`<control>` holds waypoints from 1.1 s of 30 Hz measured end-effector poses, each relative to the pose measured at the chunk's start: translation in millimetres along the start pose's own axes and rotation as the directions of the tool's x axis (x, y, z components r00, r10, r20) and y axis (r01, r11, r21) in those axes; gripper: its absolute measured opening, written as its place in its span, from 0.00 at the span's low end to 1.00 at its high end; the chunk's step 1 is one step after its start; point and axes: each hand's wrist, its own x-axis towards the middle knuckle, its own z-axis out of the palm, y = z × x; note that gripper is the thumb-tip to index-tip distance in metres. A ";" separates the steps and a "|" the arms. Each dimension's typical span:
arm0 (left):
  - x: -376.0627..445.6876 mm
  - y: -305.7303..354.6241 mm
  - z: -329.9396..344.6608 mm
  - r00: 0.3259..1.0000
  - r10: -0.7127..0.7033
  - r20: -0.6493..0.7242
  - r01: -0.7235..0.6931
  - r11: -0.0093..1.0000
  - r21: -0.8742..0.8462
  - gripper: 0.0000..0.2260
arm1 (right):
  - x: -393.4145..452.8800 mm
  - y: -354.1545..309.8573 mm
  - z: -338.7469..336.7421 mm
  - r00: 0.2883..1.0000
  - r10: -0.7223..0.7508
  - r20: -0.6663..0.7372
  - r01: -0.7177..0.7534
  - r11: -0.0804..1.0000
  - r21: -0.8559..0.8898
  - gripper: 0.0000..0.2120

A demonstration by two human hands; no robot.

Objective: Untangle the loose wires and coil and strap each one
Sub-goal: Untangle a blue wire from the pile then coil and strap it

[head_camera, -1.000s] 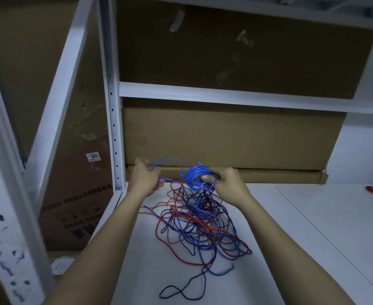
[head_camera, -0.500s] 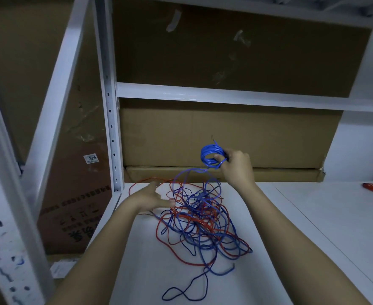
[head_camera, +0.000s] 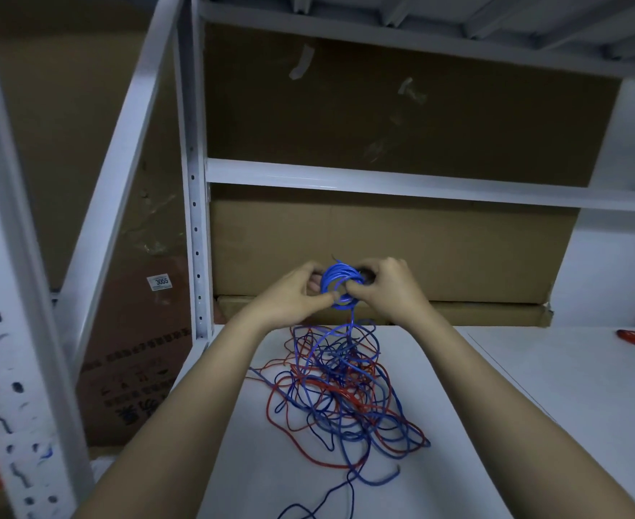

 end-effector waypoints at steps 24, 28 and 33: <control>6.8 22.8 -13.6 0.957 -0.103 -0.270 -0.113 0.728 -0.677 0.12 | -23.7 -4.7 32.2 0.964 0.170 0.206 -0.264 0.479 0.837 0.09; -0.5 15.5 -13.2 0.962 -0.202 -0.186 -0.032 0.587 -0.809 0.12 | -28.2 7.5 25.0 0.945 0.148 0.293 -0.312 0.680 0.663 0.10; -5.1 14.1 -22.9 0.978 -0.169 -0.122 -0.045 0.398 -0.916 0.10 | -30.2 11.8 17.2 0.854 0.061 0.516 -0.277 0.894 0.352 0.10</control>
